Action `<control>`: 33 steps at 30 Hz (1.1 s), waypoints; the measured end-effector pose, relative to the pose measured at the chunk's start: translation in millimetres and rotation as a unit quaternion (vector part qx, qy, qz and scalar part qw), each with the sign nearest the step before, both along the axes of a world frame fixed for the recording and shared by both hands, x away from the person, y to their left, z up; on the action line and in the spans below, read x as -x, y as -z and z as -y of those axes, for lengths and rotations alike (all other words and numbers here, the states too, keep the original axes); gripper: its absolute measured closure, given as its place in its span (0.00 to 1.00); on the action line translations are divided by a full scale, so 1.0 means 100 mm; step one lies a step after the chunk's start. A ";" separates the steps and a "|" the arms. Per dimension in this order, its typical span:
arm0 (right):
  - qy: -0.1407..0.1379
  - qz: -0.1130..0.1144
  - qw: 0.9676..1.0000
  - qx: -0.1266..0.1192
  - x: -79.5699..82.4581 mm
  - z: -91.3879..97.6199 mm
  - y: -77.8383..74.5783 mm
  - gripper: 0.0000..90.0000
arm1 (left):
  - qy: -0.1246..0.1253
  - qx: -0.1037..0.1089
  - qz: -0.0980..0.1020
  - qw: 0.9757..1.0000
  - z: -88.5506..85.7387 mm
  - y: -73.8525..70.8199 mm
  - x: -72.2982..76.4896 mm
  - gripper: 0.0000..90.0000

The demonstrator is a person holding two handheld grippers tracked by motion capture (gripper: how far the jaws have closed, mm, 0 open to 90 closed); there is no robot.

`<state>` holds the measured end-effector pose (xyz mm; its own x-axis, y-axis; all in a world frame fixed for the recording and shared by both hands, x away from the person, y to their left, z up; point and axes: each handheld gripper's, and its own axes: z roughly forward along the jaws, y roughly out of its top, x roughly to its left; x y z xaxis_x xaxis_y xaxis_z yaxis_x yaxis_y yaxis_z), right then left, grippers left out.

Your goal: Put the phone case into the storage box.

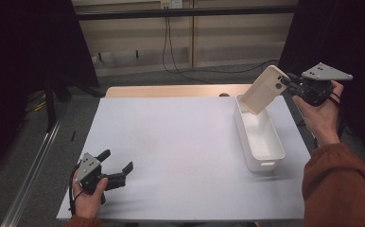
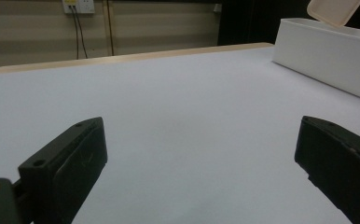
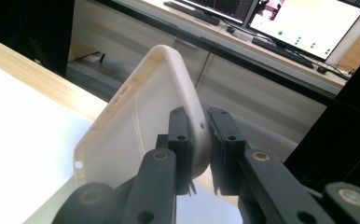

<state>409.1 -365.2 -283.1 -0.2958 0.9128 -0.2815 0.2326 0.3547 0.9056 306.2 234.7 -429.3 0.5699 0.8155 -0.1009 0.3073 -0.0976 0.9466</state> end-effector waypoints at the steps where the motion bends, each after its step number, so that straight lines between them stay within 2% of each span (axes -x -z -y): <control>1: 0.000 0.000 1.000 -0.001 -0.01 0.01 0.01 0.89 | 0.000 0.000 0.000 1.000 0.00 0.00 0.00 0.03; 13: 0.000 -0.016 1.000 0.000 -0.15 0.01 0.14 0.89 | 0.000 -0.002 0.000 1.000 0.00 0.00 0.00 0.03; 23: 0.007 -0.023 1.000 -0.005 -0.19 0.07 0.20 0.89 | 0.002 -0.004 -0.001 1.000 0.00 0.00 -0.01 0.03; 25: 0.006 -0.024 1.000 0.001 -0.19 0.07 0.21 0.89 | 0.002 -0.005 -0.001 1.000 0.00 0.00 -0.01 0.03; 28: 0.005 -0.024 1.000 -0.003 -0.19 0.08 0.21 0.89 | 0.001 -0.002 -0.002 1.000 0.01 0.01 -0.01 0.03; 33: 0.007 -0.034 0.999 0.008 -0.25 0.05 0.27 0.89 | 0.001 -0.002 -0.002 1.000 0.01 0.01 -0.01 0.03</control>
<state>434.1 -370.2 -310.4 -0.3020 0.9126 -0.2755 0.2977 0.3649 0.8822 307.6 233.8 -429.9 0.5712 0.8148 -0.0992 0.3108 -0.1028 0.9449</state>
